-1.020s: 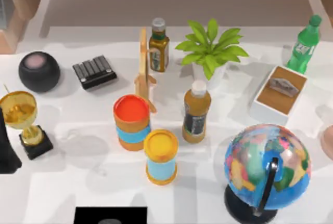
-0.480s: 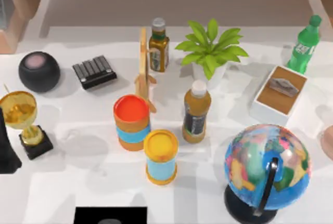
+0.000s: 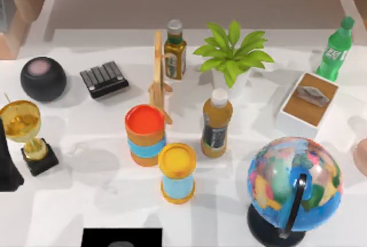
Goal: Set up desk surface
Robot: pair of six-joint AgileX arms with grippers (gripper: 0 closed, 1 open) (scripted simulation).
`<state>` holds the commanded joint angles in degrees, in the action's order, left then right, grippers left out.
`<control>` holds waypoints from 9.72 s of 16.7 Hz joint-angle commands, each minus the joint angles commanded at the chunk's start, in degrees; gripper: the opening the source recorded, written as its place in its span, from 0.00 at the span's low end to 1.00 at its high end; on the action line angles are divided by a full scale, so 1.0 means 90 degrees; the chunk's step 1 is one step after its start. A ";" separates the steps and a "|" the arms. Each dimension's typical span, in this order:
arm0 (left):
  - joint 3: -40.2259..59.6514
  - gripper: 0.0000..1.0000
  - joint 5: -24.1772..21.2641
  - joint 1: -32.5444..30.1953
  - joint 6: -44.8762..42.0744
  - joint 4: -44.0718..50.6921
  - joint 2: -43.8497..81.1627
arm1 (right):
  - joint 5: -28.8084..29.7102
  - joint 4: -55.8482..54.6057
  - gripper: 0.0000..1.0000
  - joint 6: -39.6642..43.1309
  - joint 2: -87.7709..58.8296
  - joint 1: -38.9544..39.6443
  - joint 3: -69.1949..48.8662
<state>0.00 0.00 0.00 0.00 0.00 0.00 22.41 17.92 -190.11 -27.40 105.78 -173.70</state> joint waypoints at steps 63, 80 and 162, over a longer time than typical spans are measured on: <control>1.3751 1.00 0.3376 -0.3630 -0.0069 0.0768 1.2853 | -0.2489 -0.1991 1.00 2.1123 0.3044 -1.1753 1.9300; 1.4870 1.00 0.3257 -0.3524 -0.0058 0.1145 1.3593 | -0.2489 -0.1991 1.00 2.1123 0.3044 -1.1753 1.9300; 0.6243 0.00 -0.3327 0.3150 -1.0999 -0.4250 1.2333 | -0.2489 -0.1991 1.00 2.1123 0.3044 -1.1753 1.9300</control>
<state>56.19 -29.94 28.35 -98.99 -38.25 111.00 0.00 0.00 0.00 0.00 0.00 0.00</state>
